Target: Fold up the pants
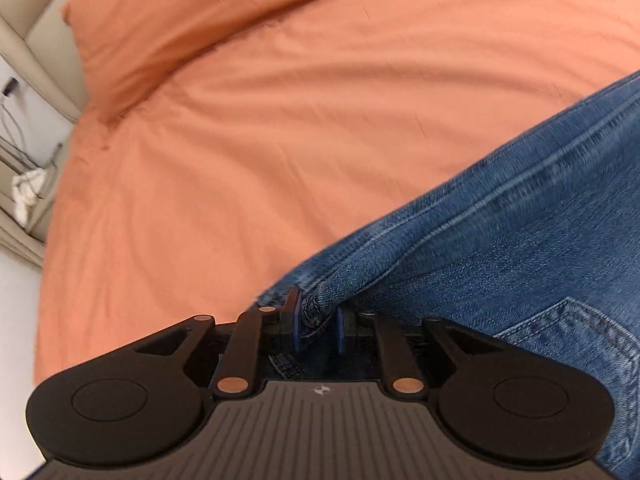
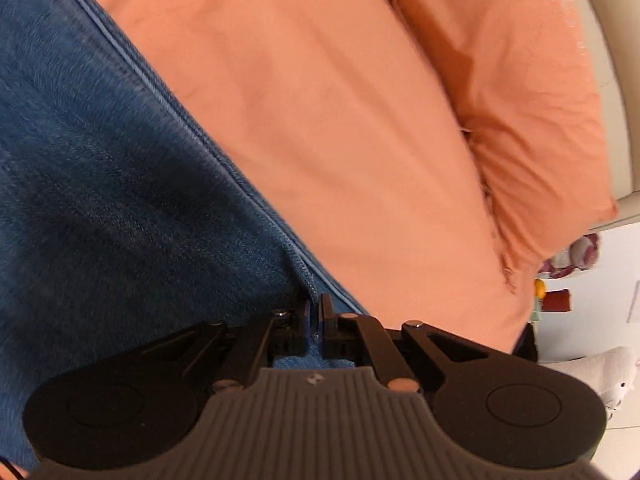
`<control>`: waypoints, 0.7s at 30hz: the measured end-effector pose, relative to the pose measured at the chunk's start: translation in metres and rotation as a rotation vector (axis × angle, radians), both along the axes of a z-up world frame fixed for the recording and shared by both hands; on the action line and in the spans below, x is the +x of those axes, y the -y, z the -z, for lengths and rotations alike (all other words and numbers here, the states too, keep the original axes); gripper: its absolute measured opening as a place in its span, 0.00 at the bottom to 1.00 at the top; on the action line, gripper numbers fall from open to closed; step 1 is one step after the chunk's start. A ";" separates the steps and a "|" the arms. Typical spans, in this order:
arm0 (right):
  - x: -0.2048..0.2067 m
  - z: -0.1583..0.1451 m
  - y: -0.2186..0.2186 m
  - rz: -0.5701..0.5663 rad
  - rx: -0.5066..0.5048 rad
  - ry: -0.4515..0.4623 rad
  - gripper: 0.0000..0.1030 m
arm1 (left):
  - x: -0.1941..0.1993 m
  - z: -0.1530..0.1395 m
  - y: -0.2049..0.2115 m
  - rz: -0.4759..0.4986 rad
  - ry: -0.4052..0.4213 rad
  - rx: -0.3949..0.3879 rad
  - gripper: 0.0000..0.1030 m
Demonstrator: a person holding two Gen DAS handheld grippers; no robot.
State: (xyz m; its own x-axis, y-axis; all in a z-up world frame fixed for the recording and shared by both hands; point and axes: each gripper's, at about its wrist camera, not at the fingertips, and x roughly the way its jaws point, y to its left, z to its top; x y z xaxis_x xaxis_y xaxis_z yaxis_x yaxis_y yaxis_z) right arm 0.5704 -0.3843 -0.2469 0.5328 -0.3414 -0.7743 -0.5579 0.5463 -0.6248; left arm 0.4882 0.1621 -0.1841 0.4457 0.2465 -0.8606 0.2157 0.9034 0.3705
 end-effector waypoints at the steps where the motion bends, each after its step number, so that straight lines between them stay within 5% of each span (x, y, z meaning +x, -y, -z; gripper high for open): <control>1: 0.003 0.005 0.000 0.003 0.003 -0.011 0.00 | 0.002 0.004 -0.002 0.003 -0.008 -0.007 0.19; 6: 0.014 0.019 0.000 0.040 0.043 -0.018 0.03 | 0.007 0.007 -0.008 0.003 0.002 -0.025 0.25; 7: 0.017 0.018 0.002 0.052 0.053 -0.004 0.06 | 0.007 0.004 -0.011 0.006 0.010 -0.027 0.30; 8: 0.016 0.013 0.004 0.065 0.058 0.022 0.21 | 0.005 0.000 -0.013 0.006 0.026 -0.028 0.36; 9: 0.013 0.007 0.006 0.080 0.062 0.057 0.38 | -0.001 -0.007 -0.015 -0.002 0.058 -0.028 0.56; 10: 0.010 0.001 0.007 0.097 0.082 0.086 0.42 | -0.006 -0.014 -0.019 -0.016 0.093 -0.036 0.77; 11: 0.006 -0.007 0.008 0.120 0.120 0.103 0.43 | -0.013 -0.024 -0.025 -0.031 0.126 -0.057 0.81; 15: -0.028 -0.039 0.003 0.199 0.273 0.135 0.43 | -0.044 -0.059 -0.049 -0.076 0.150 -0.116 0.78; 21: -0.112 -0.072 -0.047 0.259 0.593 0.054 0.43 | -0.098 -0.098 -0.070 -0.166 0.115 -0.156 0.78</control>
State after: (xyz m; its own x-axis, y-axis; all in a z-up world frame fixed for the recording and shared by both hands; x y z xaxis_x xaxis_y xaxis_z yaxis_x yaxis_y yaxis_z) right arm 0.4588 -0.3371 -0.1749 0.5342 0.0127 -0.8452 -0.3378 0.9198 -0.1997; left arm 0.3898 0.2323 -0.0863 0.5071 0.1925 -0.8401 0.0240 0.9712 0.2370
